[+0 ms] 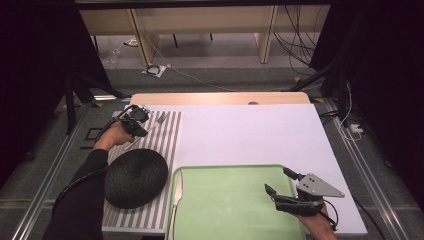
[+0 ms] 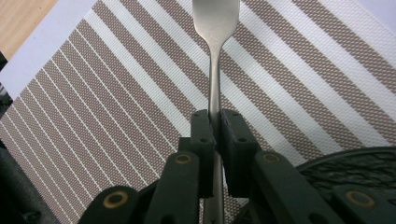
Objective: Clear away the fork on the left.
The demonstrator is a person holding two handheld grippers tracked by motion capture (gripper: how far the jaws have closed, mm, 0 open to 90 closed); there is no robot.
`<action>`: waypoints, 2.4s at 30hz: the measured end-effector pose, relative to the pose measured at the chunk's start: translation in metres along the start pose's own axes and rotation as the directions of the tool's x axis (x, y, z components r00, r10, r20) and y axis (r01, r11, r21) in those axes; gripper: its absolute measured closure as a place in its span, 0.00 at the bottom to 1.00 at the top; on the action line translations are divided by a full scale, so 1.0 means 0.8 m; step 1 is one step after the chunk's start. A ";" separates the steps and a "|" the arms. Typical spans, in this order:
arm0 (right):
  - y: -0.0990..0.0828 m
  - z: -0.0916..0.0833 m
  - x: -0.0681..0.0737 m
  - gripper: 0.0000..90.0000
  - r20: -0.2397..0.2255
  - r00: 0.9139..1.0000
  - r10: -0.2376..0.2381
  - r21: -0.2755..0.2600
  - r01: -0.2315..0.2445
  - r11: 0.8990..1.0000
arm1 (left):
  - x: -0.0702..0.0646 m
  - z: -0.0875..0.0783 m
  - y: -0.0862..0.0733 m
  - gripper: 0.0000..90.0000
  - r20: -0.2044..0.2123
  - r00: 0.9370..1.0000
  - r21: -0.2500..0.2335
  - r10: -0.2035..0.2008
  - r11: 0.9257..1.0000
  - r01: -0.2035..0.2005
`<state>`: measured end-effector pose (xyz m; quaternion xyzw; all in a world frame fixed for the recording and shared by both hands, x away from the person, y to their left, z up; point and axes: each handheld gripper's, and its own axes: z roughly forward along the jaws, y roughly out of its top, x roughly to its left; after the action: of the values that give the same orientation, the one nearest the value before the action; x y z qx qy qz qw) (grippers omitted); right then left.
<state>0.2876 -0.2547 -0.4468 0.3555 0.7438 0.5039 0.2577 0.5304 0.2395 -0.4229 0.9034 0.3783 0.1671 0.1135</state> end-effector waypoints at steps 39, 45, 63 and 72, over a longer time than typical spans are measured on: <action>0.000 0.000 0.000 0.23 0.001 1.000 -0.001 -0.001 0.001 1.000 | -0.132 -0.070 0.033 0.93 0.201 0.977 -0.130 0.073 0.990 -0.047; 0.000 -0.001 0.001 0.23 0.002 1.000 -0.003 0.000 0.003 1.000 | -0.162 -0.076 0.029 0.93 0.207 0.971 -0.139 0.119 0.986 -0.091; 0.000 -0.001 0.001 0.23 -0.002 1.000 -0.005 0.001 0.005 1.000 | -0.239 -0.088 0.016 0.93 0.264 0.940 -0.202 0.216 0.965 -0.165; 0.001 -0.001 0.002 0.23 -0.001 1.000 -0.007 -0.001 0.007 1.000 | -0.265 -0.084 0.007 0.93 0.294 0.928 -0.197 0.229 0.964 -0.176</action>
<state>0.2862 -0.2538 -0.4462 0.3526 0.7448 0.5037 0.2593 0.3682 0.0879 -0.4057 0.9399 0.2445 0.0631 0.2299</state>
